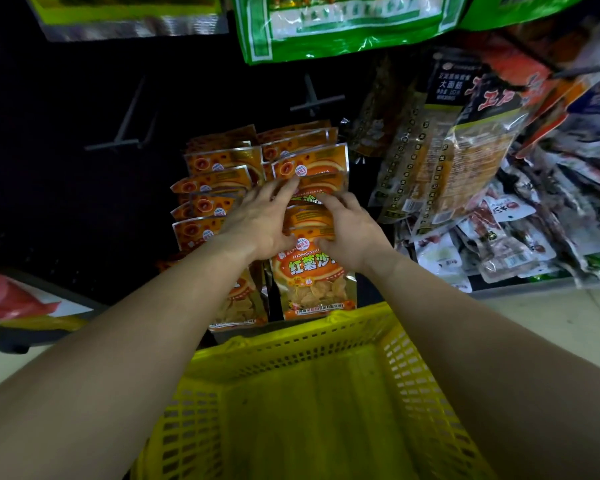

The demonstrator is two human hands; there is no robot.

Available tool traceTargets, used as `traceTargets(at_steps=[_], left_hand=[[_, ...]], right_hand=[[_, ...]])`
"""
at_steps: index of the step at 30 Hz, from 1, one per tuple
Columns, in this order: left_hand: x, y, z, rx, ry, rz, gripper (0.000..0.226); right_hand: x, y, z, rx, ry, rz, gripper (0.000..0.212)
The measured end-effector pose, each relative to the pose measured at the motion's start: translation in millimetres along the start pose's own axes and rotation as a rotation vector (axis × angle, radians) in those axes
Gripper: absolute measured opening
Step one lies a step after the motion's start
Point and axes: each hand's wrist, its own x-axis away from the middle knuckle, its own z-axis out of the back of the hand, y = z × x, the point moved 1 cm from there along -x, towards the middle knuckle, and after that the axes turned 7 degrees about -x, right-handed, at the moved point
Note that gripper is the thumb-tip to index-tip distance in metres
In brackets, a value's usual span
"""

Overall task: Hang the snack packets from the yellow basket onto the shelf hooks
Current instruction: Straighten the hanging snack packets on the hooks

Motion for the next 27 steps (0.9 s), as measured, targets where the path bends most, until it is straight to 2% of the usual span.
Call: traceTargets(at_steps=[3, 6, 10, 12, 14, 16, 19, 22, 27], left_hand=[[-7, 1, -3, 0.010, -0.060, 0.013, 0.103], [-11, 8, -10, -0.005, -0.060, -0.042, 0.086], [-18, 4, -13, 0.065, -0.057, -0.045, 0.078], [-19, 0, -14, 0.069, -0.053, -0.074, 0.075], [-20, -6, -14, 0.100, -0.046, -0.073, 0.074], [-22, -12, -10, 0.201, -0.041, -0.056, 0.069], [-28, -16, 0, 0.372, 0.093, -0.010, 0.045], [-41, -13, 7, 0.323, 0.214, 0.022, 0.034], [-67, -4, 7, 0.287, 0.144, 0.063, 0.040]], right_hand=[[1, 3, -2, 0.076, -0.008, -0.009, 0.073], [4, 10, 0, 0.141, 0.089, -0.071, 0.068], [1, 3, 6, 0.296, 0.233, 0.054, 0.098], [-6, -5, 7, 0.355, 0.199, 0.087, 0.108], [-15, -9, 5, 0.399, 0.080, 0.082, 0.102], [-20, -9, 2, 0.451, 0.014, 0.096, 0.087], [-23, -9, 0, 0.421, 0.015, 0.082, 0.073], [-21, -6, -4, 0.397, 0.014, 0.072, 0.071], [-20, -1, -7, 0.408, 0.032, 0.084, 0.074]])
